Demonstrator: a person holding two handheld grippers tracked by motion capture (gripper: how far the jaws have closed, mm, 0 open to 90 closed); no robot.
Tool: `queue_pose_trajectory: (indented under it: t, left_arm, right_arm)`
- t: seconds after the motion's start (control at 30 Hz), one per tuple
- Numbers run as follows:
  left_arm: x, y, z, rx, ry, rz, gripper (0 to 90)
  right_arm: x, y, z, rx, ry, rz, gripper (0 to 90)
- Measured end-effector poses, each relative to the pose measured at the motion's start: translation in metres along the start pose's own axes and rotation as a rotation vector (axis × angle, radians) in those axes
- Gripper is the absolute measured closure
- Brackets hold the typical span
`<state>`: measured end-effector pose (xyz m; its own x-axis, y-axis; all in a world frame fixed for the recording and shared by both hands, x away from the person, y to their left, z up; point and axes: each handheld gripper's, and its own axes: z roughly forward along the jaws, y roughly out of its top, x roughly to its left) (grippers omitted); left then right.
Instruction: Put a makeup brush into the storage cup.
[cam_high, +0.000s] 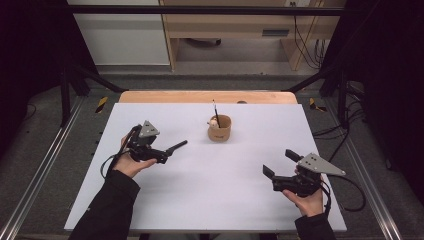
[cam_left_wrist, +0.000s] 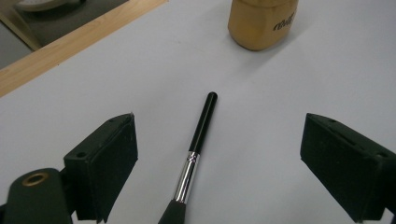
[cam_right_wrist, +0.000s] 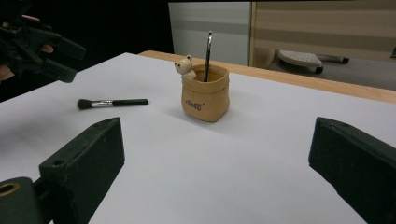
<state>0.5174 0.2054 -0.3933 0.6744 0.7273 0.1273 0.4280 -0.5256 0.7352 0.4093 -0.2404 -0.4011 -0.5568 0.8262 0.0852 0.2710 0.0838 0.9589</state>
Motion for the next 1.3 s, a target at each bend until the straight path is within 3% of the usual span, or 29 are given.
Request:
queue_pose_trajectory:
  t: [0.43,1.0,1.3]
  left_arm:
    - [0.004,0.007,0.024,0.085,0.003,0.018,15.2]
    - [0.012,-0.002,0.059,0.214,-0.001,0.015,23.7]
    - [0.016,-0.008,0.074,0.296,-0.023,0.021,35.3]
  right_arm:
    - [0.000,-0.001,0.000,0.005,0.008,0.005,4.2]
    - [-0.001,-0.001,0.000,0.004,0.010,0.006,4.1]
    - [-0.001,-0.001,0.000,0.005,0.010,0.007,4.1]
